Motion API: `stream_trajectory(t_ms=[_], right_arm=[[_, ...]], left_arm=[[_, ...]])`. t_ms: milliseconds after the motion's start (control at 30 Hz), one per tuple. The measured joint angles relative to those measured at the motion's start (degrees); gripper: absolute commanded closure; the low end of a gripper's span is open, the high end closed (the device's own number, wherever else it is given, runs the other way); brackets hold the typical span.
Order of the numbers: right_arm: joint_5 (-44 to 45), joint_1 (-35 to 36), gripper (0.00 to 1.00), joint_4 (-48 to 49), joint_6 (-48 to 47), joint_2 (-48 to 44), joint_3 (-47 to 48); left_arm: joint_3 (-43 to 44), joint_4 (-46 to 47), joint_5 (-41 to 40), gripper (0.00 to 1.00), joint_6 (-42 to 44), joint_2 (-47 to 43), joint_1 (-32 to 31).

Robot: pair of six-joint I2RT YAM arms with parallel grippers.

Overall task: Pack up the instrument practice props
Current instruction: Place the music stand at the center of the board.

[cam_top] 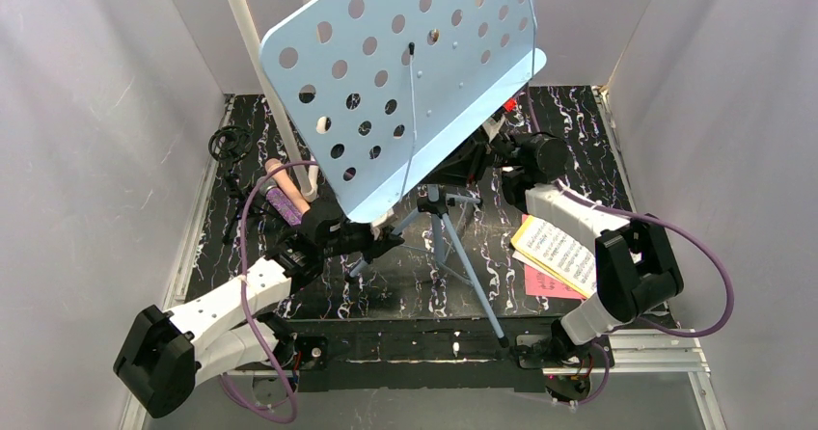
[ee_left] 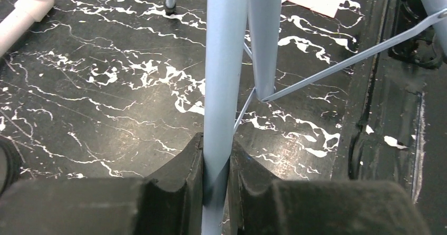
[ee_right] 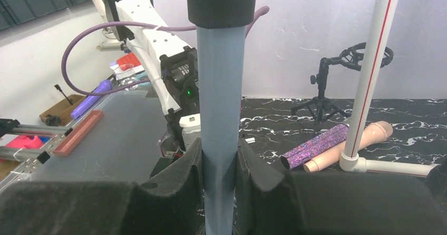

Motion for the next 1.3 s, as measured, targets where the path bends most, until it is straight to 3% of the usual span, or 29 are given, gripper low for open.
stream_trajectory(t_ms=[367, 867, 1100, 1233, 1300], right_arm=[[-0.4, -1.0, 0.99, 0.2, -6.4, 0.9, 0.0], [-0.2, -4.6, 0.97, -3.4, -15.1, 2.5, 0.8], [0.6, -6.3, 0.57, -5.2, -16.5, 2.0, 0.3], [0.3, -8.3, 0.30, -14.5, -23.3, -1.1, -1.8], [0.7, -9.8, 0.23, -21.6, -27.5, -2.6, -2.1]], left_arm=[[1.0, -1.4, -10.1, 1.00, 5.6, 0.2, -0.1], [7.1, -0.3, -17.4, 1.00, 9.1, 10.1, 0.3], [7.5, 2.6, -17.1, 1.00, 8.9, 12.0, 0.8], [7.5, 2.4, -17.3, 1.00, 8.5, 12.1, 1.7], [7.5, 2.4, -17.8, 1.00, 8.1, 12.1, 2.4]])
